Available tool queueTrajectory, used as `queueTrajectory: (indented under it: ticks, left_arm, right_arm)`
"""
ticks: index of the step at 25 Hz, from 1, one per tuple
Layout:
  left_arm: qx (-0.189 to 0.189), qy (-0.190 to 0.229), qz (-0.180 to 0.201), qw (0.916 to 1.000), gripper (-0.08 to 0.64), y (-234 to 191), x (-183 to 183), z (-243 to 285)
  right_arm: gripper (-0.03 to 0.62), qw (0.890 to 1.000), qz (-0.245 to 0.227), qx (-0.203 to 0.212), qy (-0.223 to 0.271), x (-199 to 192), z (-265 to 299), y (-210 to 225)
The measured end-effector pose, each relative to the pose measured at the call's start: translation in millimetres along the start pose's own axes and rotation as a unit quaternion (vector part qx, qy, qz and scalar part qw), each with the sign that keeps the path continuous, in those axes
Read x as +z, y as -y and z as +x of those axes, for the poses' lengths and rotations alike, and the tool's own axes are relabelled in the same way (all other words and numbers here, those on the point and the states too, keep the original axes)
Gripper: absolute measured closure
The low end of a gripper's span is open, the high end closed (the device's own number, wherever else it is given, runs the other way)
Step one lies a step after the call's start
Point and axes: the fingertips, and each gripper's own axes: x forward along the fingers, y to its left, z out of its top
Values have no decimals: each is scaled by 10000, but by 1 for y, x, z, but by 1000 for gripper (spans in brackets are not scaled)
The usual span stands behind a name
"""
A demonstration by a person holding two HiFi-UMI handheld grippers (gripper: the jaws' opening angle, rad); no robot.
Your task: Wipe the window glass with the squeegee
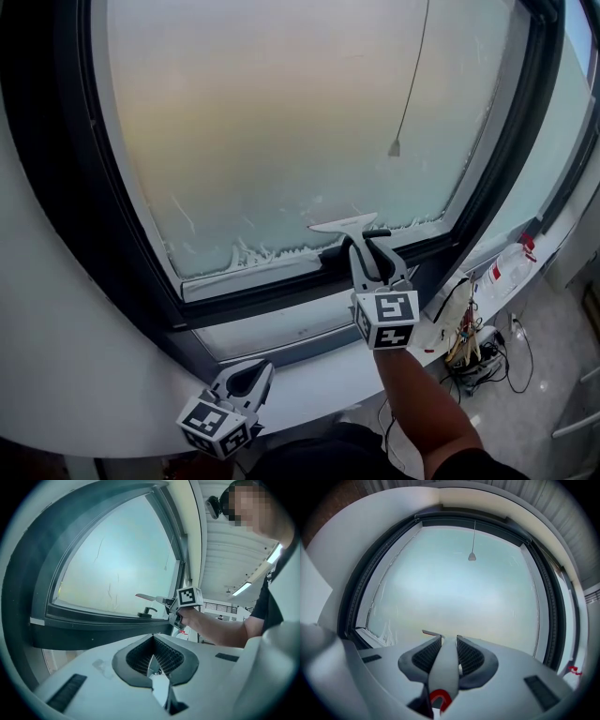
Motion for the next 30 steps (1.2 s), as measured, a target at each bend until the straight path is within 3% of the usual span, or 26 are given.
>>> queueTrajectory:
  ticks: [11,15,20,25,30]
  left_arm:
    - [53,-23,-92,9999,560,-1,-7,-10]
    - [96,-118,-79,9999,560,1,-13,-13]
    - [245,-277,-24,9993,560,13,-30,-17]
    - [580,-296,-118,9978,560,42,-48,-26]
    - [917,-259,-226,9952,560,89,-72,-17]
  right_arm:
    - [498,9994,92,78,-324,-25,0,-5]
    - [497,9995,229,177,-83,-15,-10,-6]
    - [497,9956,437,679,471,-8,-53,-17]
    - [497,9879,752,1321,294,-45,-129,-24]
    - [499,9744,1058,1969,258,-88,-226,10]
